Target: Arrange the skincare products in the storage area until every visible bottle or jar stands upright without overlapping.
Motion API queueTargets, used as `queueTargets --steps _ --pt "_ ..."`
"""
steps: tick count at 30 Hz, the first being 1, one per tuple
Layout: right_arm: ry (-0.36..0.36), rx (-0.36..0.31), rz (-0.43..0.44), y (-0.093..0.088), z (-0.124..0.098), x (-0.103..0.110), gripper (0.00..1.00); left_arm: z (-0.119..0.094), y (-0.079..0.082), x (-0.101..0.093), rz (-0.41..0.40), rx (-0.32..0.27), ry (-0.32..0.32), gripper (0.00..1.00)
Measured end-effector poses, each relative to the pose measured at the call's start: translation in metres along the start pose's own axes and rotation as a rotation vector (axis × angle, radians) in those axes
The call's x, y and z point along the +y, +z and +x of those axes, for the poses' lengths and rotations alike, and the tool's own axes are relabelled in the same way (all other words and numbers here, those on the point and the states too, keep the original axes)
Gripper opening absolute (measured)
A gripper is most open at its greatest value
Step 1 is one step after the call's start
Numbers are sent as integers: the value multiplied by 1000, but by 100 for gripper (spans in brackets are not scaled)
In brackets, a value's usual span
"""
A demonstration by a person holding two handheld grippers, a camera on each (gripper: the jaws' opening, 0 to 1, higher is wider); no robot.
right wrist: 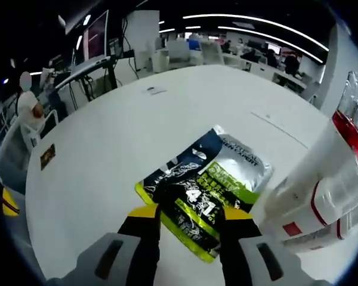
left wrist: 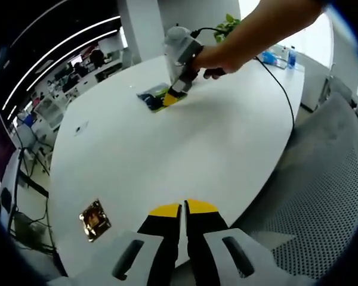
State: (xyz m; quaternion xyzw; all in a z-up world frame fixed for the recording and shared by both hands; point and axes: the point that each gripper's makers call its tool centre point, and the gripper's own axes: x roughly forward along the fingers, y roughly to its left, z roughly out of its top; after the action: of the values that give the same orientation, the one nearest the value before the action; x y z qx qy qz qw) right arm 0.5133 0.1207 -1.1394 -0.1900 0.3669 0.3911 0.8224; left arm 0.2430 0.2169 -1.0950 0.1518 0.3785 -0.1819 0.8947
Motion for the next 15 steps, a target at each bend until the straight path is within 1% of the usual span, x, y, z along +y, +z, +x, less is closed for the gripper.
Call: queueTargets --steps 2,9,12,15 --pt "-2 14 -19 -3 -2 -1 38 0 1 1 2 -1 1 0" --pt "-23 37 29 -10 -8 -6 41 0 1 2 4 -4 7 0" --pt "-32 38 49 -12 -9 -11 39 0 1 2 6 -5 6 0" --pt "-37 49 51 -15 -12 -11 39 0 1 2 7 -4 8 0"
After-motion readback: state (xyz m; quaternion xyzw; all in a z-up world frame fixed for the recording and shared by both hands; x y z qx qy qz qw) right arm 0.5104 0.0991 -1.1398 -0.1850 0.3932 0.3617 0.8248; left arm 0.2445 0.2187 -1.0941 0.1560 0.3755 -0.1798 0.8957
